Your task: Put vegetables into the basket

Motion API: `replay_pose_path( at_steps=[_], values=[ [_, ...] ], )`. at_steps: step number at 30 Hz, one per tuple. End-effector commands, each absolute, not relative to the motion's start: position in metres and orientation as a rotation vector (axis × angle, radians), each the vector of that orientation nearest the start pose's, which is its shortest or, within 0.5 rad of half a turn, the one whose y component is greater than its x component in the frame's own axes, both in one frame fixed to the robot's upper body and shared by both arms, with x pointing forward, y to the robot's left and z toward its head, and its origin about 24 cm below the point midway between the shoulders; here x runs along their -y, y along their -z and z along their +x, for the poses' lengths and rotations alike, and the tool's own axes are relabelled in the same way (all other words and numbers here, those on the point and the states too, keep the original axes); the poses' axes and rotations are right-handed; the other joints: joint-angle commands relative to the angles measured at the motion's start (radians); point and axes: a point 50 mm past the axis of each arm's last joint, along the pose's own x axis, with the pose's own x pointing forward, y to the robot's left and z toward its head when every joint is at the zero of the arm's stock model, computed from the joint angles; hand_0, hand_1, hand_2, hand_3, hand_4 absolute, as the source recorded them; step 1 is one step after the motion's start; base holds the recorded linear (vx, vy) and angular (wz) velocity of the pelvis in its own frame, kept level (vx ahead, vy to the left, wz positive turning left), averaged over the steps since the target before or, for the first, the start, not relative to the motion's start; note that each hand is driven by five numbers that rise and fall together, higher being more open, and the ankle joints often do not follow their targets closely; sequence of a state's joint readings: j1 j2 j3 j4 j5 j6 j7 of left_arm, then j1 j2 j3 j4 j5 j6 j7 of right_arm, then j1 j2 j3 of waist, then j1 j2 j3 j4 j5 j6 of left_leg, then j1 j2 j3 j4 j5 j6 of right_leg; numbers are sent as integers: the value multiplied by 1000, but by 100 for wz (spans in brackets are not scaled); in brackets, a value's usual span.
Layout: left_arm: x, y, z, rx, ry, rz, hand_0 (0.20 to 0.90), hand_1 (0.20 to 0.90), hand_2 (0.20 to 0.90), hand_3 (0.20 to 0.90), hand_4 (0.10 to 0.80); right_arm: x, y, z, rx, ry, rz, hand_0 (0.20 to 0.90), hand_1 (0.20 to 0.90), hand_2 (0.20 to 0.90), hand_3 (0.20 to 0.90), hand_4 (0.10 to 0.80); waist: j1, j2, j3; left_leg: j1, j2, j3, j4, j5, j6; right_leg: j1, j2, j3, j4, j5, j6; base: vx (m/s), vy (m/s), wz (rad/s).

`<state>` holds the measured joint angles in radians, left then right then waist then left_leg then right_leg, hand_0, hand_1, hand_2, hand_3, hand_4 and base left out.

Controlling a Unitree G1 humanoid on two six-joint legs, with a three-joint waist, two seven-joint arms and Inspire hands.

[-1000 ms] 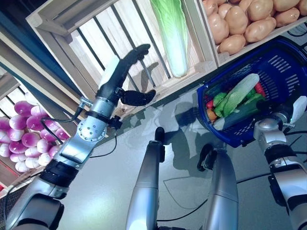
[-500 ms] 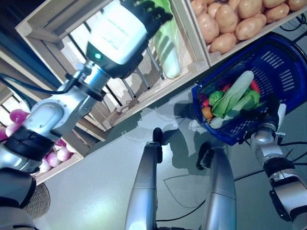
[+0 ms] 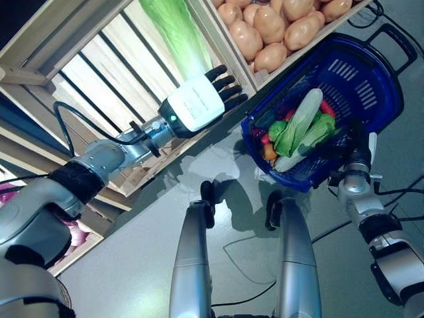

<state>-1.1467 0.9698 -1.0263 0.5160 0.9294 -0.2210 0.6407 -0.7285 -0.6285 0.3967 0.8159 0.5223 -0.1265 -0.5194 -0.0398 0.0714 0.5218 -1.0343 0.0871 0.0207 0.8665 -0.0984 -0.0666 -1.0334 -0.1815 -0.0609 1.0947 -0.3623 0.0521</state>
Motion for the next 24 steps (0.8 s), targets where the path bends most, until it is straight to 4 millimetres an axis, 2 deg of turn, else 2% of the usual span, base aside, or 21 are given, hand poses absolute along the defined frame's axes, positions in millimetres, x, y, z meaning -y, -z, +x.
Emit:
replay_pose_path(
  at_steps=[1, 6, 13, 21, 24],
  values=[
    [-190, -276, 366, 1126, -185, 2066, 900, 900, 900, 900, 800, 288, -166, 365, 224, 551, -252, 900, 900, 900, 900, 800, -15, -16, -2, 132, 18, 78, -18, -141, 28, 88, 20, 20, -145, 132, 13, -24, 50, -5],
    [-220, -271, 373, 980, -345, 2162, 900, 900, 900, 900, 800, 294, -171, 362, 241, 554, -235, 900, 900, 900, 900, 800, -21, -19, -2, 137, 23, 82, -28, -135, 18, 100, 18, 22, -169, 138, 15, -10, 23, -2],
    [-248, -266, 374, 838, -492, 2215, 900, 900, 900, 900, 800, 297, -169, 358, 247, 563, -217, 900, 900, 900, 900, 800, -23, -24, -2, 130, 23, 82, -33, -133, 14, 94, 12, 17, -177, 140, 16, 0, 0, 0],
    [-256, -268, 371, 860, -532, 2319, 900, 900, 900, 900, 800, 295, -177, 355, 276, 550, -210, 900, 900, 900, 900, 800, -29, -31, -2, 115, 25, 81, -33, -137, 12, 80, 14, 21, -180, 140, 15, 0, 0, 0],
    [-254, -269, 370, 892, -529, 2343, 900, 900, 900, 900, 800, 294, -177, 354, 276, 543, -213, 900, 900, 900, 900, 800, -31, -31, -2, 108, 26, 84, -37, -136, 14, 73, 11, 23, -174, 138, 16, -4, 18, -4]
  ],
)
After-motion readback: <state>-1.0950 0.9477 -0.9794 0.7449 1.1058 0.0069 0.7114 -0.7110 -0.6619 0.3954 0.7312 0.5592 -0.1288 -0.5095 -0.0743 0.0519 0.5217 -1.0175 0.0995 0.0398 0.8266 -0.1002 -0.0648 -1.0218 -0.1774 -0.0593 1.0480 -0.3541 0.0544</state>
